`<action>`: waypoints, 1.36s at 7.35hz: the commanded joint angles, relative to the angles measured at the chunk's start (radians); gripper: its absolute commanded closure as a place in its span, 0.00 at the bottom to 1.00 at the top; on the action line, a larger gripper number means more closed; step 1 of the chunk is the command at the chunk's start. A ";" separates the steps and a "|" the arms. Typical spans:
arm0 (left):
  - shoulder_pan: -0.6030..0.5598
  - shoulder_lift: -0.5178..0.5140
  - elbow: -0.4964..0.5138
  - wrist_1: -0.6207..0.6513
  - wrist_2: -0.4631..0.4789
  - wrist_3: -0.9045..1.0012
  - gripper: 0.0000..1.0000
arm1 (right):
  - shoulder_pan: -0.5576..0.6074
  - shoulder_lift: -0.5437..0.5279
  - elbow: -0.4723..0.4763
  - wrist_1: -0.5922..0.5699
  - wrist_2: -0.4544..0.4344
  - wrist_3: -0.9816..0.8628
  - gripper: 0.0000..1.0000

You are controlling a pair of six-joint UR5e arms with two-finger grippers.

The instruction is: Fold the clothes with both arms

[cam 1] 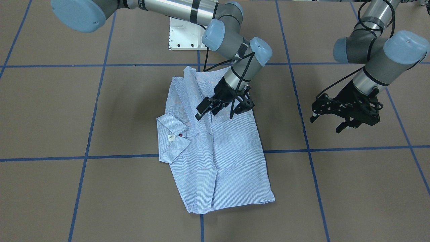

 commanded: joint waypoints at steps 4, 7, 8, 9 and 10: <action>0.000 0.000 -0.001 0.000 -0.001 0.000 0.00 | 0.088 -0.205 0.257 -0.144 -0.010 -0.191 0.00; 0.000 -0.002 -0.001 0.000 -0.001 0.000 0.00 | 0.180 -0.602 0.744 -0.191 -0.010 -0.370 0.00; 0.000 -0.005 -0.001 0.000 -0.001 0.000 0.00 | 0.191 -0.639 0.824 -0.190 -0.003 -0.375 0.00; 0.000 -0.005 -0.001 0.002 0.001 0.000 0.00 | 0.198 -0.624 0.827 -0.176 0.043 -0.352 0.00; 0.000 -0.005 -0.001 0.002 0.001 -0.002 0.00 | 0.210 -0.593 0.821 -0.121 0.119 -0.316 0.00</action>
